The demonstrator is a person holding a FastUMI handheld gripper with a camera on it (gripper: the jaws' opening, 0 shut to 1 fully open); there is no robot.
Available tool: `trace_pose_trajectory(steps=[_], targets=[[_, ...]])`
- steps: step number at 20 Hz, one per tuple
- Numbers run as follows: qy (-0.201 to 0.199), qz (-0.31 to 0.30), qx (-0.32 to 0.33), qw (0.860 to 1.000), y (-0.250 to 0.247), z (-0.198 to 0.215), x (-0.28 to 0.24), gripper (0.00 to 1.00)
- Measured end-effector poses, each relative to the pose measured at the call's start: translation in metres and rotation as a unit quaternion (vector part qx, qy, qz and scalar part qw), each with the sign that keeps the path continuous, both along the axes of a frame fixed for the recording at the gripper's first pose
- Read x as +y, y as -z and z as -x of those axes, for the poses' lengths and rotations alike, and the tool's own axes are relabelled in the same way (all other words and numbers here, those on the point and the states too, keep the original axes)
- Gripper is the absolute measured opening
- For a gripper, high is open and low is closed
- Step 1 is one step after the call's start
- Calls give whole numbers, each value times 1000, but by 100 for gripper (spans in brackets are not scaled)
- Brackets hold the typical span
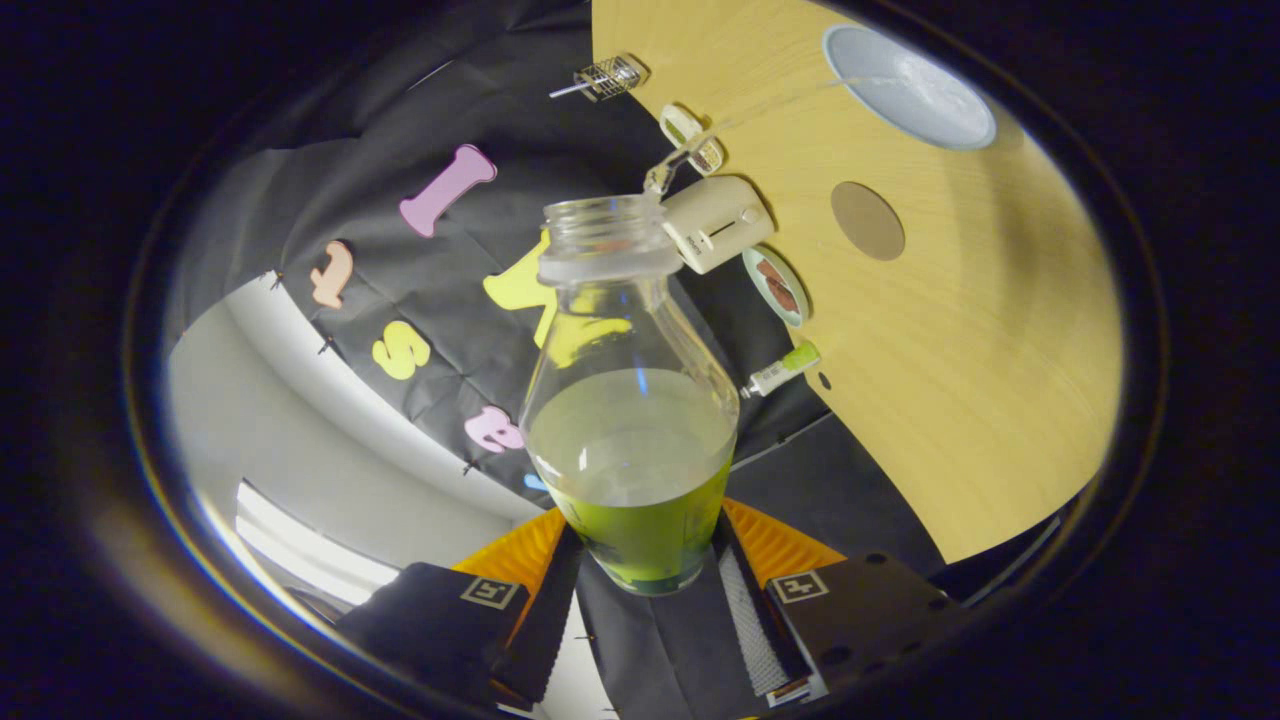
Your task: Take the bottle from table, then pour the juice into the cup, finally place the bottle on the coaster
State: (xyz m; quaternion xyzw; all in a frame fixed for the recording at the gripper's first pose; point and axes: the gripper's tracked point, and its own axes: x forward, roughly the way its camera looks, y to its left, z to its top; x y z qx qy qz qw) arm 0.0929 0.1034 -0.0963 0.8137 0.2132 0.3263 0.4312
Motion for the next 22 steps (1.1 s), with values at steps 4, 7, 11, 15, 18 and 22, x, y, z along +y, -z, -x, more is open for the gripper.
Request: trace_pose_trajectory(steps=[4,7,11,15,18,22], targets=[[0,-8,2,1000,-4,-1,-2,76],[-3,-6,4,1000,-4,1,-1,76],[-8,-12,7,1000,-5,1,0,76],[-8,-13,11,1000,-6,-1,-1,76],[-11,-10,12,1000,-6,-3,1,76],[-13,31,4,999,-6,0,4,76]])
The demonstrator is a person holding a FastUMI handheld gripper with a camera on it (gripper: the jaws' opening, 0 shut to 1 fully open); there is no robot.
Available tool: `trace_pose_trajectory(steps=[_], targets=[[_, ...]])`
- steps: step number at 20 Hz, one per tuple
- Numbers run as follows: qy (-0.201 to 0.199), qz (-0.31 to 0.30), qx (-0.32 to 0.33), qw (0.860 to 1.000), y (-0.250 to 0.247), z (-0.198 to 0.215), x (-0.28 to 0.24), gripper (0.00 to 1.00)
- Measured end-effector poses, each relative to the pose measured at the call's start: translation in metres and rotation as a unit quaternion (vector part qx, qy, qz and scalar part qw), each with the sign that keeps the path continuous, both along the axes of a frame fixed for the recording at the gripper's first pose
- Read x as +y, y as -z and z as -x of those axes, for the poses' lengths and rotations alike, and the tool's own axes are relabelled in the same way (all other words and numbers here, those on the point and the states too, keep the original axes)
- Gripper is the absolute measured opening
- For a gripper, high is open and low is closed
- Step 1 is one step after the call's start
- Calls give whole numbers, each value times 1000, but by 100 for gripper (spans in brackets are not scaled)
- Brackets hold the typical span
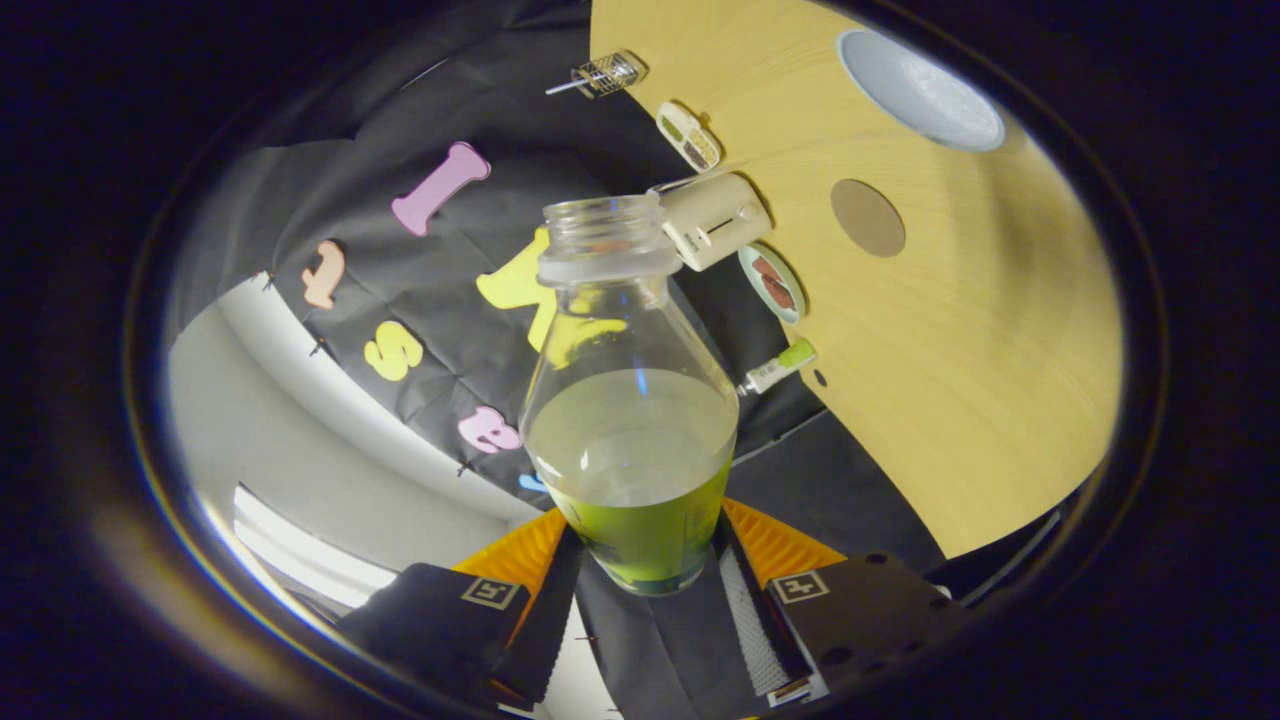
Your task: Take the bottle from table, then pour the juice into the cup, finally place the bottle on the coaster
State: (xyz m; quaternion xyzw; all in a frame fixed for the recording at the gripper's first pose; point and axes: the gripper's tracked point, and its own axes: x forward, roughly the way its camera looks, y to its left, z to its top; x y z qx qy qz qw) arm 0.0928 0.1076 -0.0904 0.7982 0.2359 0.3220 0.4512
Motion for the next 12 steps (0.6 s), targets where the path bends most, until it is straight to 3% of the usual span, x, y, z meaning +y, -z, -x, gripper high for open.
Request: trace_pose_trajectory(steps=[10,12], targets=[[13,123,-27,992,12,2,-8,76],[20,191,-38,981,22,3,-11,76]])
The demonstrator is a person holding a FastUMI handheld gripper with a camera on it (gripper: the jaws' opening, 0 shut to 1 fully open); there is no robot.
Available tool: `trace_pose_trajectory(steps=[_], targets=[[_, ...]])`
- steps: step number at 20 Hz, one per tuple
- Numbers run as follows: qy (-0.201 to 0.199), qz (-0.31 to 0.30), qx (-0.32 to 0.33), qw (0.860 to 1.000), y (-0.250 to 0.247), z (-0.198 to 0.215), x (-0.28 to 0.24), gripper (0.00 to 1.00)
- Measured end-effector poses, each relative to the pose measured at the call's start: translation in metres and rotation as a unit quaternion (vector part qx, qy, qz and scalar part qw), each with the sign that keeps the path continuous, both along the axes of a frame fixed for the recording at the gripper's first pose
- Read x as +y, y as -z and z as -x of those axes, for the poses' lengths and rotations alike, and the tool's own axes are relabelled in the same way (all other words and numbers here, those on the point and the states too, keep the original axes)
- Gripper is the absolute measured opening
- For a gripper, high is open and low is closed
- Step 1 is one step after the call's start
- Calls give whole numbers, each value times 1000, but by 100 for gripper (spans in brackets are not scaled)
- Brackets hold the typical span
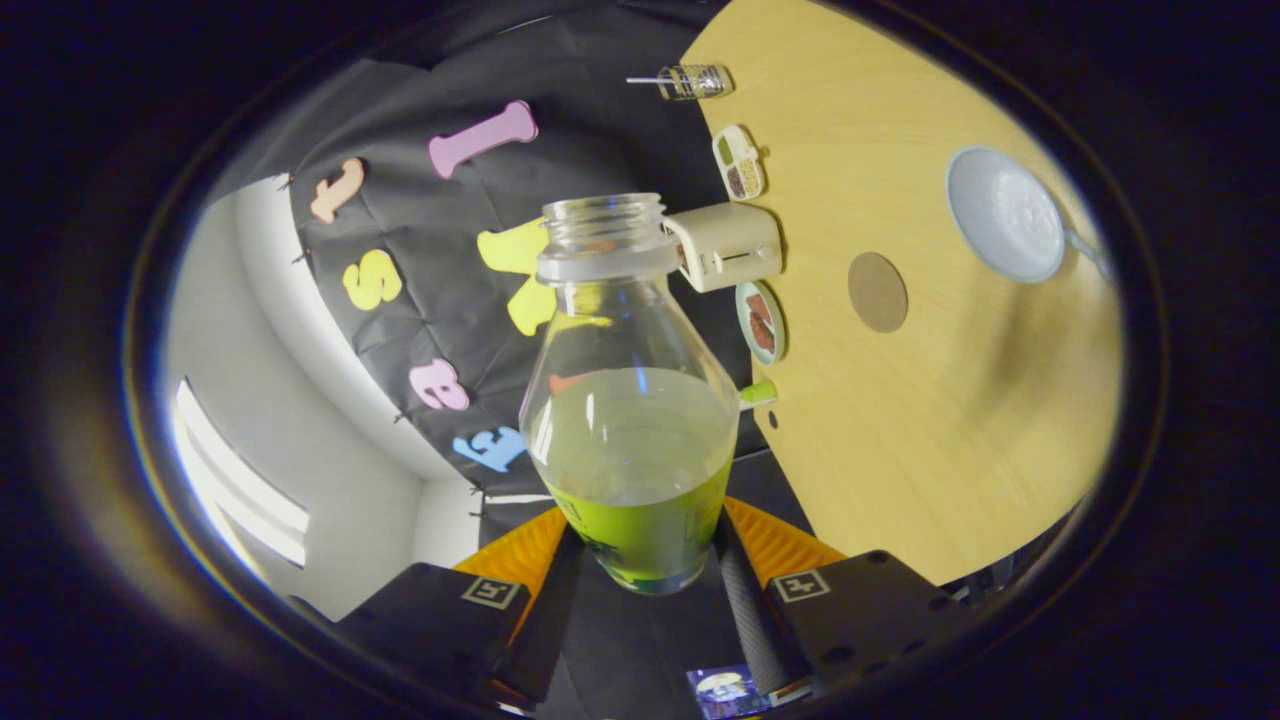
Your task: Take the bottle from table, then pour the juice into the cup, finally place the bottle on the coaster
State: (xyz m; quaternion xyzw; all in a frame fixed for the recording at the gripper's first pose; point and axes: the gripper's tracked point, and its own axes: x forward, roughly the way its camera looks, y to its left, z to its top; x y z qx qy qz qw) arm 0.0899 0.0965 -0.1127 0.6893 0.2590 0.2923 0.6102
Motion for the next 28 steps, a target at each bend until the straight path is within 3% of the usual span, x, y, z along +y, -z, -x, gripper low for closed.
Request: trace_pose_trajectory(steps=[6,10,16,20,25,28], targets=[[7,114,-20,993,-2,13,-8,76],[9,229,-48,972,-5,21,-13,77],[10,400,-86,912,-7,15,-15,77],[9,513,-119,850,-8,-2,-15,78],[-4,601,-152,785,-2,-46,-4,78],[8,634,-168,755,-2,-83,-5,78]])
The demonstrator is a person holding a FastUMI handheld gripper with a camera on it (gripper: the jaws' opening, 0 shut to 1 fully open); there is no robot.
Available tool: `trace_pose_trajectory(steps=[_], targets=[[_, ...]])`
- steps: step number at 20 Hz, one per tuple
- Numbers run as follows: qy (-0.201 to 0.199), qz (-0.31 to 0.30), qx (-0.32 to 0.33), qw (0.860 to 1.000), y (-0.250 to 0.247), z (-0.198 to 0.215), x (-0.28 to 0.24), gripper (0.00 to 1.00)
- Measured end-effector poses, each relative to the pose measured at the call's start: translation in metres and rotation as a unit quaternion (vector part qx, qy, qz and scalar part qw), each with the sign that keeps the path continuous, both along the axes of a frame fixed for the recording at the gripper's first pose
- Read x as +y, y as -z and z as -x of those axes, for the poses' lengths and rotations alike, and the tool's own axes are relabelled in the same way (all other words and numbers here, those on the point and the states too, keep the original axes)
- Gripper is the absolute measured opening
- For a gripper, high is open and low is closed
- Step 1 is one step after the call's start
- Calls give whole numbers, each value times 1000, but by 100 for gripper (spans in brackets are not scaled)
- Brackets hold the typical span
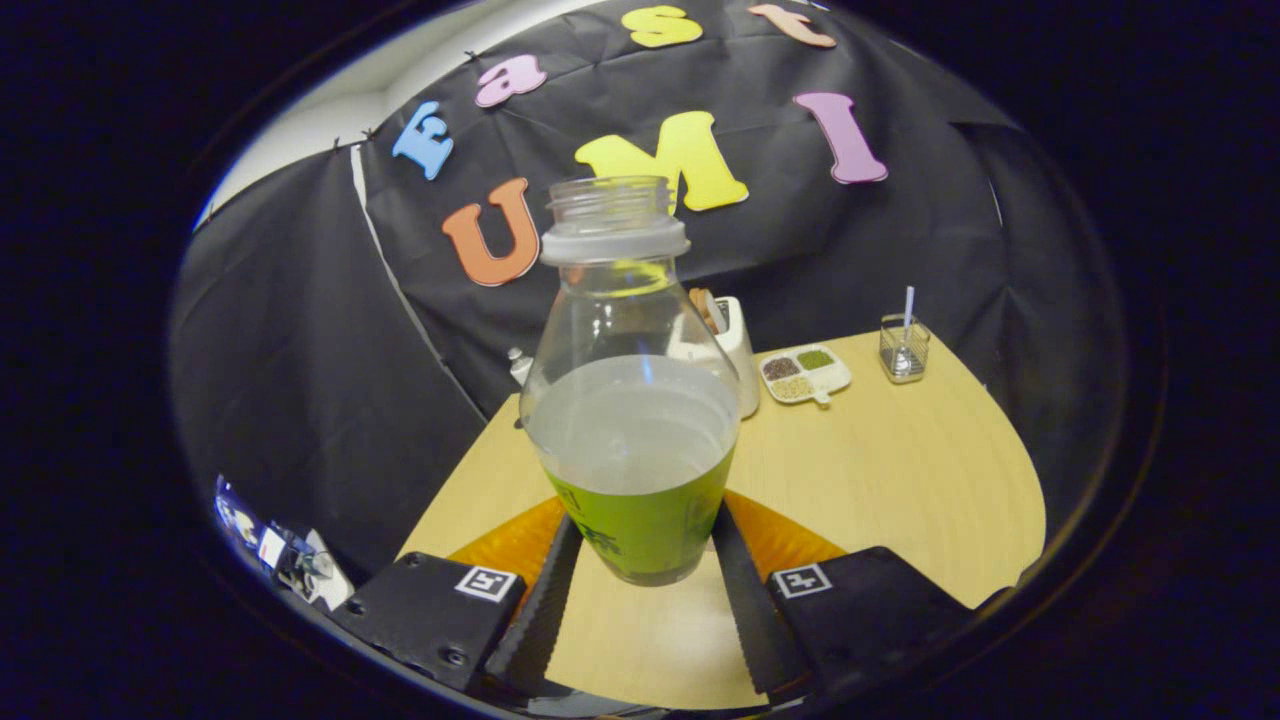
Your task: Take the bottle from table, then pour the juice into the cup, finally place the bottle on the coaster
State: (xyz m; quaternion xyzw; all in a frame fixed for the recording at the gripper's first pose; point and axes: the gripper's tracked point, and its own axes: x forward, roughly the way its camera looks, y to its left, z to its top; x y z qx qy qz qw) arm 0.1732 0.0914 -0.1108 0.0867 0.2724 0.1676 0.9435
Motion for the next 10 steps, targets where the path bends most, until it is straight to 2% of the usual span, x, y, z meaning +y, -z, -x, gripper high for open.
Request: trace_pose_trajectory(steps=[3,10], targets=[[13,36,-20,999,8,-34,0,79],[21,77,-10,997,62,-96,18,79]])
